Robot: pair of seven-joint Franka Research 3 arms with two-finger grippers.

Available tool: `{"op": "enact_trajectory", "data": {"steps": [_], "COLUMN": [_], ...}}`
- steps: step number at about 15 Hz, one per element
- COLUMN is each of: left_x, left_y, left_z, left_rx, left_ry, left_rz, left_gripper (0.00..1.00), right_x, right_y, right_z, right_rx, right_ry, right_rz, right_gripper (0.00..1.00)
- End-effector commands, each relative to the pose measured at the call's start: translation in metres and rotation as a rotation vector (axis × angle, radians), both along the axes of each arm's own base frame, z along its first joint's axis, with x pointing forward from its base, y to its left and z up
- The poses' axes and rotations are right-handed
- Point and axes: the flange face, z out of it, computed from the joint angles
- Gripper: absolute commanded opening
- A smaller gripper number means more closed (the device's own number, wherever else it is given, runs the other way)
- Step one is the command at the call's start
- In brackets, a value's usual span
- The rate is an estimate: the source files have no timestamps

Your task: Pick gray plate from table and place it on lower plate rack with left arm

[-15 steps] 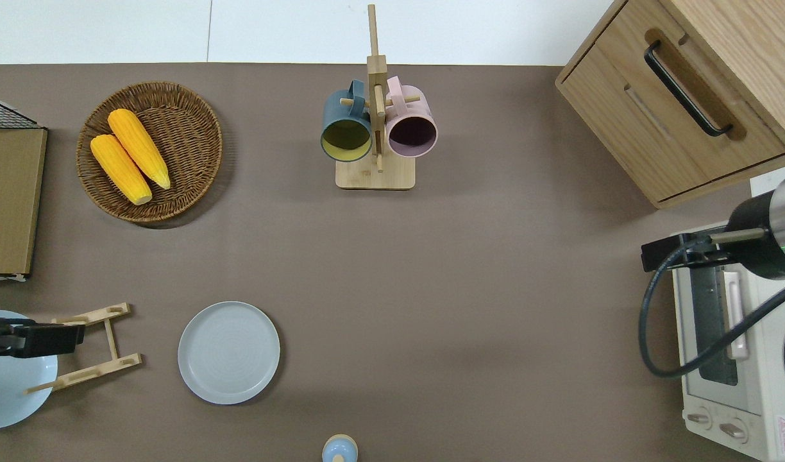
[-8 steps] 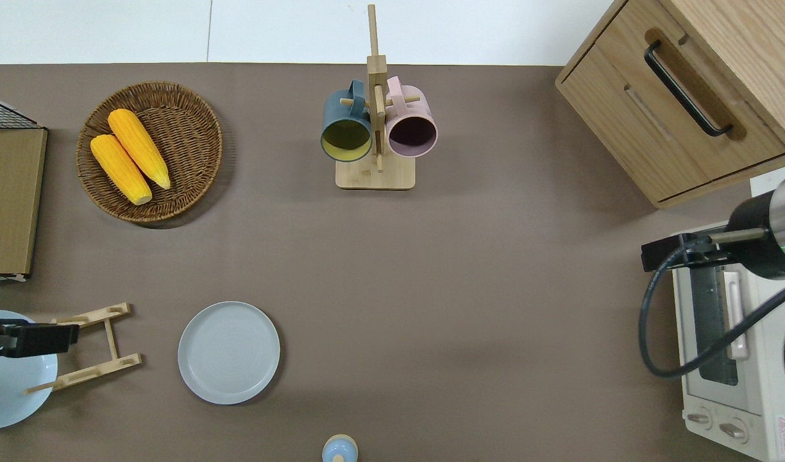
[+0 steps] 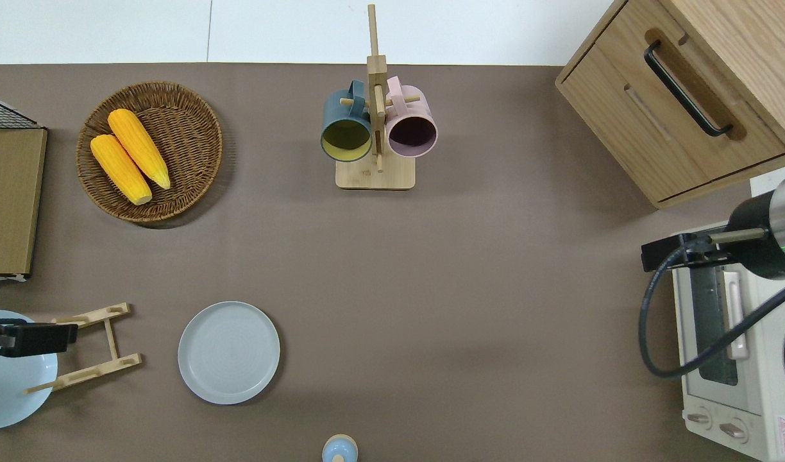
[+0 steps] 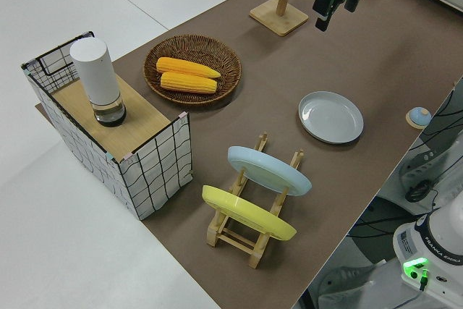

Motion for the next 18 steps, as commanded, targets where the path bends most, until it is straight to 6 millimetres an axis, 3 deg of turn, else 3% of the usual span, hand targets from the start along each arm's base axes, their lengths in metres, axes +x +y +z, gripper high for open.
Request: {"op": "enact_trajectory", "data": {"steps": [1, 5, 18], "left_x": [0.001, -0.001, -0.021], "left_y": [0.001, 0.000, -0.001], "left_z": [-0.002, -0.009, -0.078], "left_rx": [-0.009, -0.011, -0.009], "left_ry": [0.007, 0.017, 0.026], "left_rz": [0.023, 0.040, 0.080], "left_gripper": [1.00, 0.99, 0.99], "right_x": [-0.003, -0.002, -0.003], "right_y": [0.000, 0.000, 0.000], "right_z": [0.003, 0.003, 0.003], "right_rx": [0.005, 0.005, 0.005], "right_ry": [0.007, 0.007, 0.007], "right_rz": [0.000, -0.002, 0.000], "right_gripper": [0.987, 0.987, 0.990]}}
